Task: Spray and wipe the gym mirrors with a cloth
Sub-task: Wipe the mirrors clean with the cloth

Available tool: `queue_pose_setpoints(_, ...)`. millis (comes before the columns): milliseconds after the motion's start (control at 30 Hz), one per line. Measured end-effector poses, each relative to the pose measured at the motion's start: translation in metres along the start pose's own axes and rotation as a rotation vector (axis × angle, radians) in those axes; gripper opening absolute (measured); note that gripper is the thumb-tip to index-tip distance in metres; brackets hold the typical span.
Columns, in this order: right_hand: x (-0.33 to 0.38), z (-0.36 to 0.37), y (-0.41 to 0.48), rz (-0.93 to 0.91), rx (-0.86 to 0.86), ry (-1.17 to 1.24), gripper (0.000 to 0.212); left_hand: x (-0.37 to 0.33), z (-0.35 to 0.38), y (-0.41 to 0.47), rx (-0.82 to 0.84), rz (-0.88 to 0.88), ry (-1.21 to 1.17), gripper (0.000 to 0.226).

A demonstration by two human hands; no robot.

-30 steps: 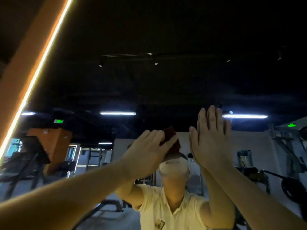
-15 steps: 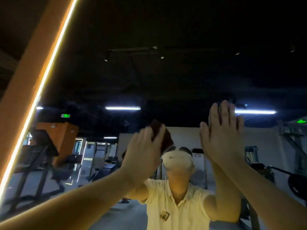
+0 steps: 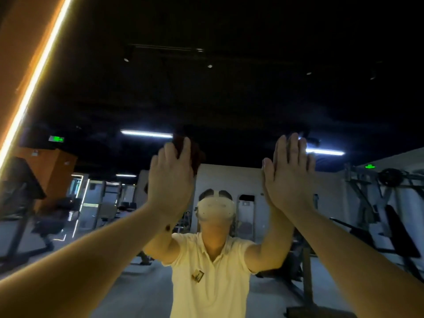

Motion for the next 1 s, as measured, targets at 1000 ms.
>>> queue_pose_setpoints(1000, 0.006, -0.026, -0.286, -0.06, 0.383, 0.245, 0.057, 0.004, -0.003, -0.14, 0.219, -0.068, 0.066, 0.071)
Point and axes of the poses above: each hand's wrist, its own y-axis towards the middle knuckle, its own z-axis out of the palm, x = y × z, the point moved 3 cm from there along y, towards the middle knuckle, and after that the axes turned 3 degrees about x, right-handed, at the moved point
